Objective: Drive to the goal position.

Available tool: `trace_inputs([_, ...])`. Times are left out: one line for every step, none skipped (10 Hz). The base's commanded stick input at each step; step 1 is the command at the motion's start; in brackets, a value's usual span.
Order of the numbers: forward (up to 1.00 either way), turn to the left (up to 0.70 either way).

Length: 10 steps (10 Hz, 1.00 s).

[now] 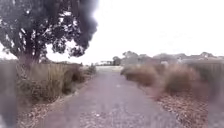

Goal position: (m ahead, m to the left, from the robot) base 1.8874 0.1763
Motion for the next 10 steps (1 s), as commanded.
trace_inputs([0.5, 0.0])
trace_inputs([0.5, 0.0])
trace_inputs([0.5, 0.0])
trace_inputs([0.5, 0.0])
trace_inputs([0.5, 0.0])
trace_inputs([0.5, 0.0])
trace_inputs([0.5, 0.0])
trace_inputs([0.5, 0.0])
trace_inputs([0.5, 0.0])
trace_inputs([0.5, 0.0])
